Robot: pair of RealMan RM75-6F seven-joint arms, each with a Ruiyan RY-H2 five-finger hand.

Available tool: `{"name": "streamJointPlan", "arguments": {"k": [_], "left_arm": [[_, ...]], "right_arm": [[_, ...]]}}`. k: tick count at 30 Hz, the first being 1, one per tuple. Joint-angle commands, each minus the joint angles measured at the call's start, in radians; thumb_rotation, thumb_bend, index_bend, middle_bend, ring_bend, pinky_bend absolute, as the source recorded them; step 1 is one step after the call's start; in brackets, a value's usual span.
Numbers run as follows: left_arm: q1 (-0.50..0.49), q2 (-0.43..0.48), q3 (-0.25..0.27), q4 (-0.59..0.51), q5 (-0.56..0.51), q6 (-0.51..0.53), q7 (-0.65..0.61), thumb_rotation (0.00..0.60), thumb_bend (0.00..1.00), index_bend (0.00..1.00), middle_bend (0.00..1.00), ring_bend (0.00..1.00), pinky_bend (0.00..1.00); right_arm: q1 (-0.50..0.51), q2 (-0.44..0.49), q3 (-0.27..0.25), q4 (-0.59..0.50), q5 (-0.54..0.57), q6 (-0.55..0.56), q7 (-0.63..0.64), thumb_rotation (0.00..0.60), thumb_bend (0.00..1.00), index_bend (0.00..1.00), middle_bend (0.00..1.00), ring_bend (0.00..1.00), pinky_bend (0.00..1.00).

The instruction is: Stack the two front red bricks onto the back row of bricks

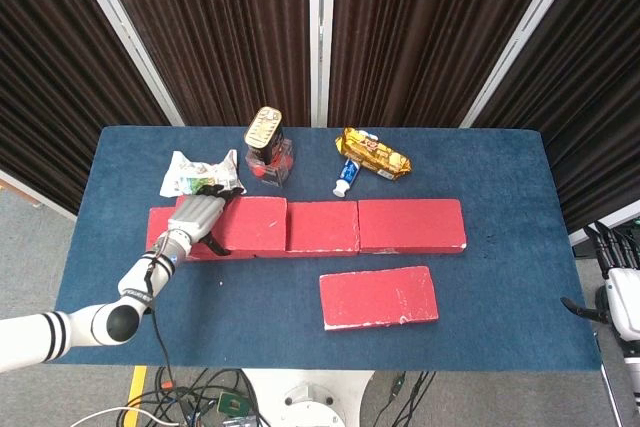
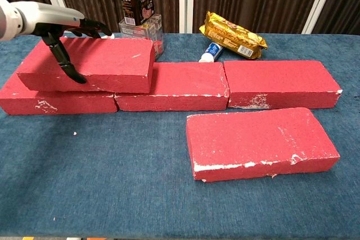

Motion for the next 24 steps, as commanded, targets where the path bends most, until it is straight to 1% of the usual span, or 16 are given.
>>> {"name": "streamJointPlan", "arguments": {"k": [1, 5, 18, 24], "left_arm": [[-0.016, -0.022, 0.004, 0.035, -0.015, -0.026, -0.037, 0.6, 0.02, 0.0, 0.21, 0.0, 0.0], [-0.025, -0.033, 0.01, 0.052, -0.029, -0.023, -0.061, 0.6, 0.02, 0.0, 0.21, 0.0, 0.0], [-0.078, -0.045, 0.066, 0.066, -0.103, 0.012, -0.03, 0.6, 0.02, 0.0, 0.21, 0.0, 0.0], [-0.092, -0.044, 0.074, 0.07, -0.123, 0.009, -0.036, 0.6, 0.02, 0.0, 0.21, 0.0, 0.0]], "right_arm": [[0.001, 0.0, 0.001, -0.001, -0.002, 0.002, -0.001, 0.6, 0.0, 0.0, 0.0, 0.0, 0.0], [0.0, 0.002, 0.002, -0.003, -0.002, 0.005, -0.001, 0.6, 0.0, 0.0, 0.0, 0.0, 0.0], [-0.004, 0.002, 0.004, 0.002, 0.003, 0.01, 0.003, 0.6, 0.0, 0.0, 0.0, 0.0, 0.0], [-0.006, 0.002, 0.004, 0.003, 0.005, 0.01, 0.004, 0.6, 0.0, 0.0, 0.0, 0.0, 0.0]]}}
